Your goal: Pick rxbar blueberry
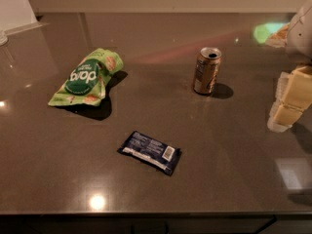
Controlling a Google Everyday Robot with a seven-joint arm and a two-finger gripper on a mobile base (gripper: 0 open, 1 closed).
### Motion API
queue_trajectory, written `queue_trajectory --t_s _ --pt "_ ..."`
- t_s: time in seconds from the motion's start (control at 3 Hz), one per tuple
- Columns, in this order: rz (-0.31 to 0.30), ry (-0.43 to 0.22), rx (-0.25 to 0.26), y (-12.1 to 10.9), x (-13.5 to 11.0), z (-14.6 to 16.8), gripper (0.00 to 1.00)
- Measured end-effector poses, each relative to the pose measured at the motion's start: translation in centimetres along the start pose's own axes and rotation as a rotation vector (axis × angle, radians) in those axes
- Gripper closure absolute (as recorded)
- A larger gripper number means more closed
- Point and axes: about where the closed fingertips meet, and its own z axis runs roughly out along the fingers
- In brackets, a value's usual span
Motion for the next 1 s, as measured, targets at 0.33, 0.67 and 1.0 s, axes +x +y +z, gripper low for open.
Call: queue_trajectory --t_s 0.33,0.67,1.0 --pt "0.0 0.0 0.0 0.0 0.0 0.0 0.0" --pt "-0.014 -0.021 -0.008 -0.1 -0.4 0.0 0.0" --pt "-0.029 -0.105 -0.054 0.7 -1.5 1.7 0.0"
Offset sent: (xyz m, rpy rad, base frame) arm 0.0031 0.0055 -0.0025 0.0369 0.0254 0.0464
